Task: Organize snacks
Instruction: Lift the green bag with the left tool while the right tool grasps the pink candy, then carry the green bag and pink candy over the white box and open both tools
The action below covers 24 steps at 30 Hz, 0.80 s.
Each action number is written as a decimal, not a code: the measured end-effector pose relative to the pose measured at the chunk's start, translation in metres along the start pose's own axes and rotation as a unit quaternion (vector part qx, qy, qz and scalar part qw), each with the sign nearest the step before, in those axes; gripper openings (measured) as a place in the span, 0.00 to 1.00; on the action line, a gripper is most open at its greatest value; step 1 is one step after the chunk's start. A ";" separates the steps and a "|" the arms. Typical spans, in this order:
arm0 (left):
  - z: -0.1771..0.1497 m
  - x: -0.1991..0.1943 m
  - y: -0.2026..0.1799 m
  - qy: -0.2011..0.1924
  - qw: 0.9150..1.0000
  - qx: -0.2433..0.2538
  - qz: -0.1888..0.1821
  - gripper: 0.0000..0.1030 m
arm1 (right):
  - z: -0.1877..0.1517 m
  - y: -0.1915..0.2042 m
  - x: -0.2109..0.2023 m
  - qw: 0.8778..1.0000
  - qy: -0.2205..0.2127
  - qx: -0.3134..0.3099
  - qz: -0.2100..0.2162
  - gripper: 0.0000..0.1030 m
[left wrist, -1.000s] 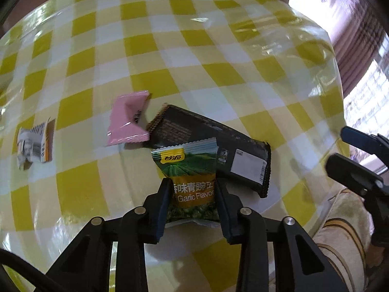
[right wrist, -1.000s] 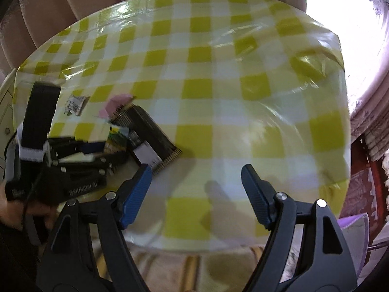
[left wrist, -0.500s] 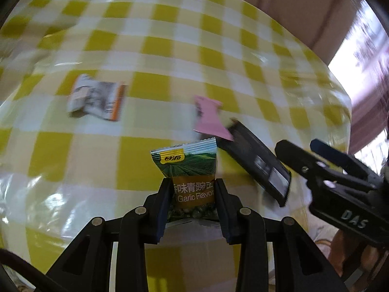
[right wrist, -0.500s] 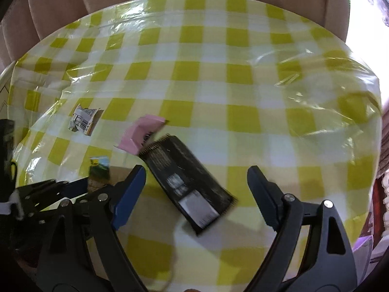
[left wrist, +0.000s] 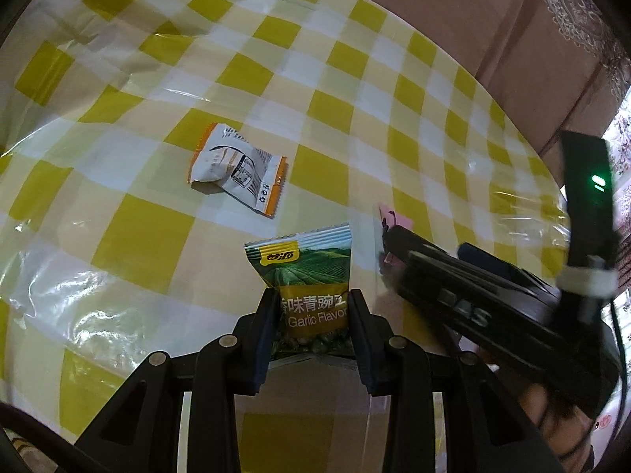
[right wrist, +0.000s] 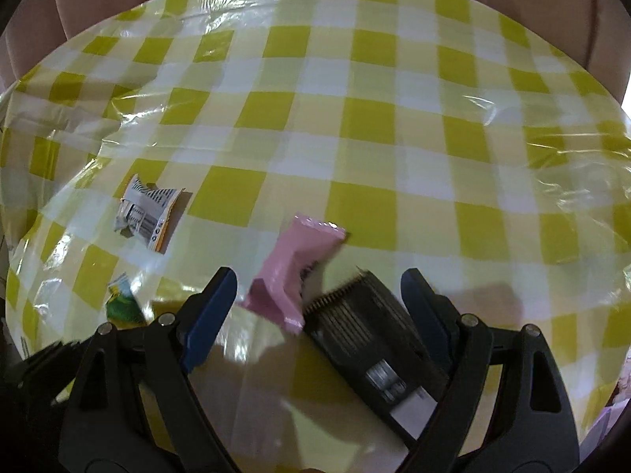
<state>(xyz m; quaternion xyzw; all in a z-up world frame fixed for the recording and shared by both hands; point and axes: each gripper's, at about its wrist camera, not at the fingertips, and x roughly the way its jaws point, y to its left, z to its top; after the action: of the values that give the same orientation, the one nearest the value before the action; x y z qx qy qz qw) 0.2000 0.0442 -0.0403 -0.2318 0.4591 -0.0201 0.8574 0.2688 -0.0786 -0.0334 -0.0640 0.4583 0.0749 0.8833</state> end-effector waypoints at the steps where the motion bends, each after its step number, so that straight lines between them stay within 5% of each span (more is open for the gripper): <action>1: 0.000 0.000 0.000 -0.001 1.000 0.001 0.000 0.35 | 0.002 0.002 0.005 1.000 0.003 -0.005 -0.005 0.84; 5: 0.000 -0.001 0.000 -0.004 1.000 0.001 -0.002 0.35 | 0.006 0.005 0.022 1.000 0.017 -0.013 -0.014 0.83; 10: -0.001 -0.001 0.000 -0.006 1.000 -0.001 -0.005 0.35 | 0.004 0.002 0.034 1.000 0.025 -0.010 -0.006 0.69; 16: -0.001 -0.002 0.001 -0.008 1.000 -0.003 -0.006 0.35 | 0.003 0.005 0.032 1.000 0.013 -0.017 0.016 0.38; 24: 0.000 -0.005 0.001 -0.015 1.000 -0.003 -0.009 0.35 | 0.001 0.002 0.024 1.000 -0.007 -0.006 0.021 0.35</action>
<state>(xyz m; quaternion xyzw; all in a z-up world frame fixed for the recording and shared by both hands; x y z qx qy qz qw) 0.1973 0.0463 -0.0372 -0.2382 0.4442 -0.0229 0.8634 0.2832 -0.0746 -0.0522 -0.0588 0.4533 0.0968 0.8841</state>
